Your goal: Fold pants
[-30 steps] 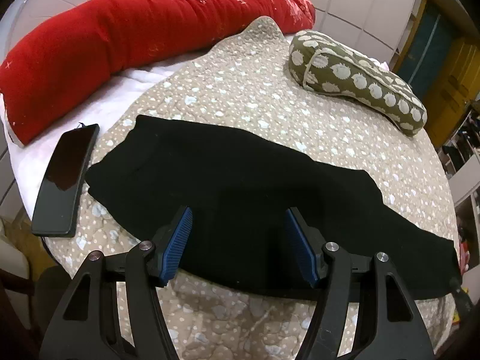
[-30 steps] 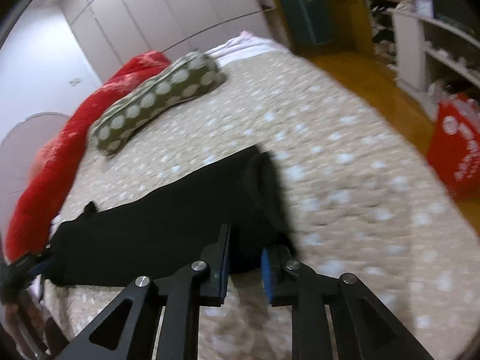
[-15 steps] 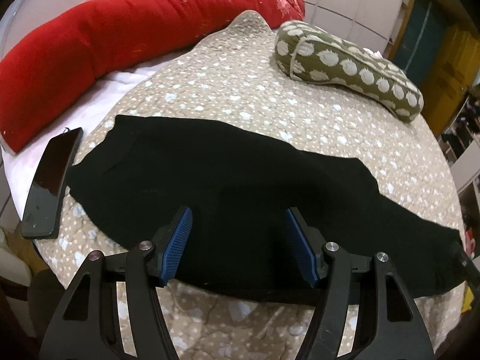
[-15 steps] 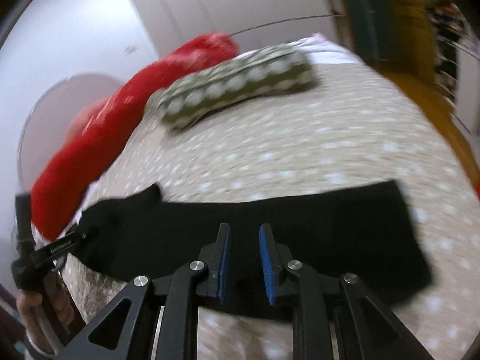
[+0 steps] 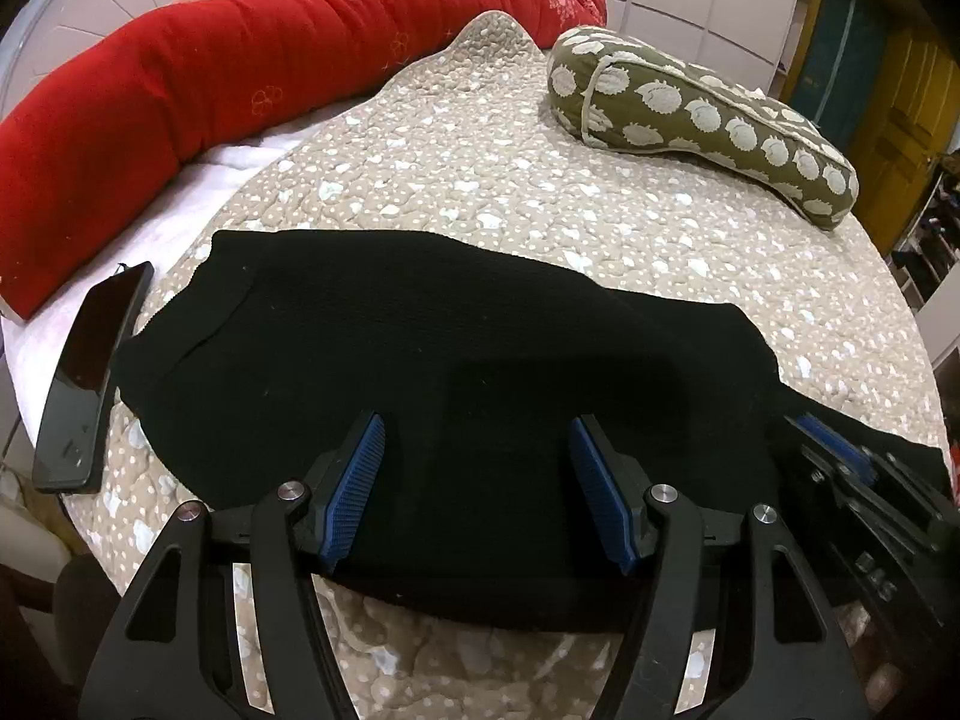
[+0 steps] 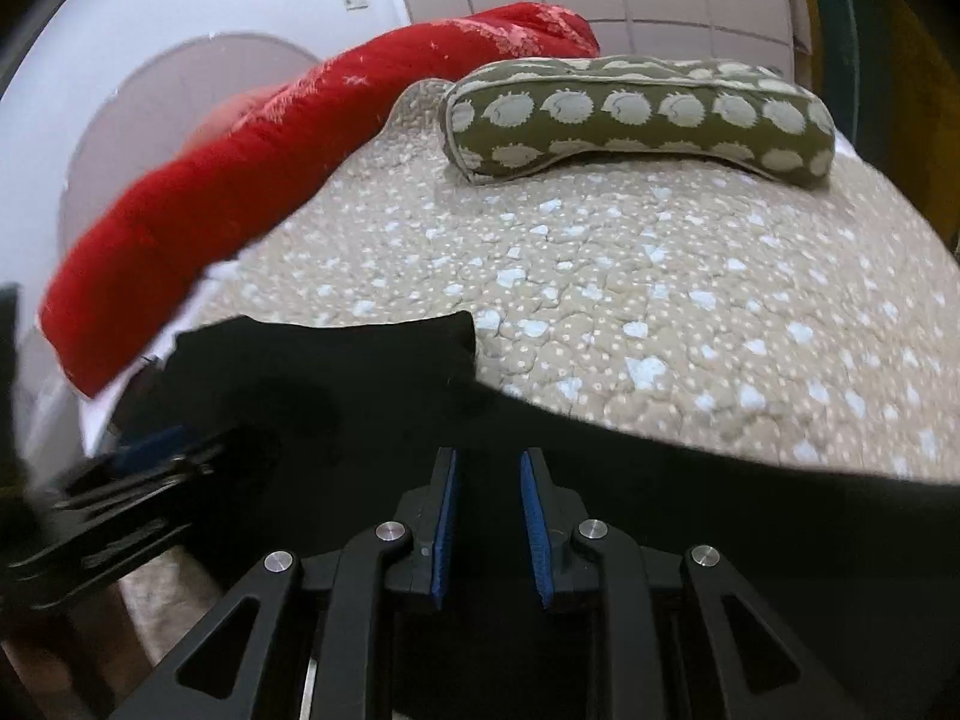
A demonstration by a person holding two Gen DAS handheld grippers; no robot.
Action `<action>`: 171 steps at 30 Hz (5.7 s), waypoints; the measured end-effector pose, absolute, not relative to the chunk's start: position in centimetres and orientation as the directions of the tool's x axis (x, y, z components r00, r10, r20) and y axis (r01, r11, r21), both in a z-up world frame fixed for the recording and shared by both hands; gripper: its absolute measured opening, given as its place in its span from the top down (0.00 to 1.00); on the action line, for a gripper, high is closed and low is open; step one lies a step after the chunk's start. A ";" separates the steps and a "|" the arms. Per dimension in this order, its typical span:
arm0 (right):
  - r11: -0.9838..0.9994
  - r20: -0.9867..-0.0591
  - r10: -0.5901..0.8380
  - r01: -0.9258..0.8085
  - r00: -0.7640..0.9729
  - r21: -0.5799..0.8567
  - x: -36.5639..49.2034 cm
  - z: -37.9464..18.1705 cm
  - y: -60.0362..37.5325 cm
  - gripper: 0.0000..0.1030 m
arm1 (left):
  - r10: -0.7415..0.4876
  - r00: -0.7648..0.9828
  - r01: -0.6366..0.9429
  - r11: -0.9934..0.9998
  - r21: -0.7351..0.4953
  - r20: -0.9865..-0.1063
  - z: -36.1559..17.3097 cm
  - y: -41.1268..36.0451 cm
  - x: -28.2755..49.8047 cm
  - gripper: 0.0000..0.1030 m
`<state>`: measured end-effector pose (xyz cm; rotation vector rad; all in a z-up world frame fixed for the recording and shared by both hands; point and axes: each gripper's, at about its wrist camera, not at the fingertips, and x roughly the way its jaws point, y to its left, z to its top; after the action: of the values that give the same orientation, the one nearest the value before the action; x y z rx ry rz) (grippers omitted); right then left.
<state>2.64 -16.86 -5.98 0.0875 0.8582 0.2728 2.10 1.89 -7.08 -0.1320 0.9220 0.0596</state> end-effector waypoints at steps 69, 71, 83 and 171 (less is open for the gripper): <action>0.983 -0.721 -0.071 0.172 0.689 0.067 -9.6 -4.9 -39.0 0.90 | -0.147 0.577 0.154 0.986 -0.070 -0.803 -5.1 -11.7 -1.2 0.38; 0.981 -0.711 -0.055 0.172 0.701 0.093 -9.8 -4.3 -39.2 0.89 | -0.143 0.575 0.153 0.986 -0.066 -0.805 -5.1 -12.2 -1.1 0.38; 0.985 -0.701 -0.004 0.122 0.713 0.118 -9.5 -3.5 -37.8 0.62 | -0.171 0.559 0.196 0.978 -0.072 -0.811 -5.2 -14.8 -1.0 0.38; 0.972 -0.721 0.077 0.108 0.689 0.207 -8.8 -3.9 -38.2 0.57 | -0.264 0.529 0.306 0.946 -0.109 -0.806 -5.9 -18.2 -1.3 0.38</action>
<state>-8.85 -38.19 -3.93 0.2416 0.8130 -0.0174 -1.28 -18.19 -5.86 0.0474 0.9543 -0.3403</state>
